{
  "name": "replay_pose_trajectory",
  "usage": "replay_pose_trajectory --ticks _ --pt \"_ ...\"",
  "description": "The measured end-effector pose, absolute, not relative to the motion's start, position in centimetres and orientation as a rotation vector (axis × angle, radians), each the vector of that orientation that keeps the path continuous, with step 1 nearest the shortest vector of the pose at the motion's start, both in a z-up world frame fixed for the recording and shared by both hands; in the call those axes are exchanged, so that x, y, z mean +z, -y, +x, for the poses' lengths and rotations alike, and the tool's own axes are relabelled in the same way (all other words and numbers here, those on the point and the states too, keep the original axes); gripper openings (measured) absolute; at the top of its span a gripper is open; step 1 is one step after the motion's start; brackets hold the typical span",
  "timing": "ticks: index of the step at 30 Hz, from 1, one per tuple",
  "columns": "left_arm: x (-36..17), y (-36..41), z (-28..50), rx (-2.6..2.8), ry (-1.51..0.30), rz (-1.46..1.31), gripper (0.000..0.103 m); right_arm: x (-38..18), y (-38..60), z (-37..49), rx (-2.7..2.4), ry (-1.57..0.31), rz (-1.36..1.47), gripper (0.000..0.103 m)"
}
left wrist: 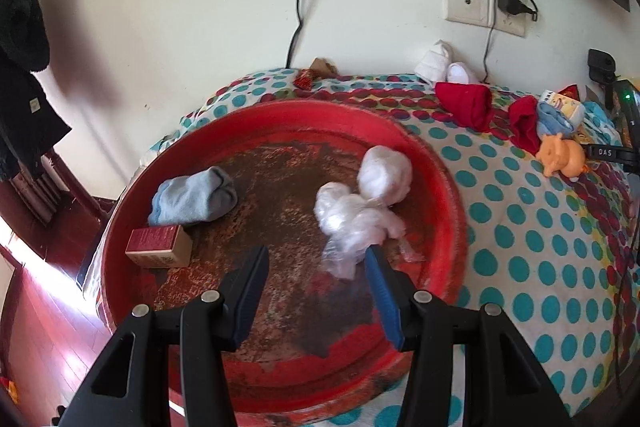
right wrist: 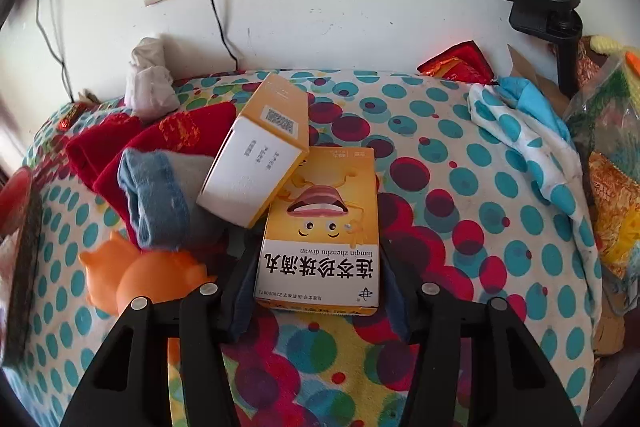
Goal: Organize objects
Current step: 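Move the right gripper back to the yellow medicine box and grasp it, then grasp the orange rubber toy with the left gripper while the right gripper holds the yellow box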
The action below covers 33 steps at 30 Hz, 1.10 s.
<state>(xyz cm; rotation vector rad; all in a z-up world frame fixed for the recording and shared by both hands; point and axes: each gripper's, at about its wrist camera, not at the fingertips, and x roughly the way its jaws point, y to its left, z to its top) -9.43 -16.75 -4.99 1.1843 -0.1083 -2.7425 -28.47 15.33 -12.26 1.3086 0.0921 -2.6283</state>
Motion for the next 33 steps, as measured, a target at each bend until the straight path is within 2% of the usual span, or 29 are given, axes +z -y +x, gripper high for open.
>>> replay_pose_trajectory --ticks 2,4,6,9,12,17,21,28,30,33 --pt "-4.1 15.0 -9.9 -2.794 0.13 1.193 0.052 -12.3 -15.8 -27.5 -2.629 -0.127 1.294 0.049" --pt "-3.6 12.8 -10.7 -2.858 0.164 1.225 0.062 -12.2 -15.9 -26.1 -2.637 -0.147 1.287 0.049" --pt "-3.3 10.8 -11.6 -2.916 0.199 1.27 0.066 -12.2 -16.1 -25.2 -2.643 -0.148 1.287 0.049" --pt "-3.4 7.3 -13.6 -3.015 0.239 1.407 0.066 -12.6 -17.2 -24.2 -2.655 -0.16 1.297 0.048" --pt "-3.8 4.4 -15.8 -3.078 0.229 1.575 0.066 -12.5 -18.1 -24.2 -2.65 -0.081 1.289 0.048" --pt "-4.6 0.3 -20.3 -3.101 0.237 1.825 0.066 -12.6 -17.6 -24.2 -2.663 -0.151 1.297 0.048" --pt "-4.8 -2.4 -23.0 -3.085 0.41 1.897 0.066 -12.6 -17.3 -24.1 -2.662 -0.142 1.298 0.049" --pt "-5.4 -6.2 -25.0 -3.009 0.906 1.943 0.066 -12.6 -16.5 -23.8 -2.655 -0.129 1.296 0.052" --pt "-5.6 -6.9 -25.4 -2.999 0.99 1.945 0.066 -12.6 -16.3 -23.8 -2.654 -0.128 1.296 0.052" --pt "-6.1 -7.8 -26.5 -2.976 1.025 2.003 0.066 -12.6 -16.4 -23.7 -2.65 -0.111 1.293 0.052"
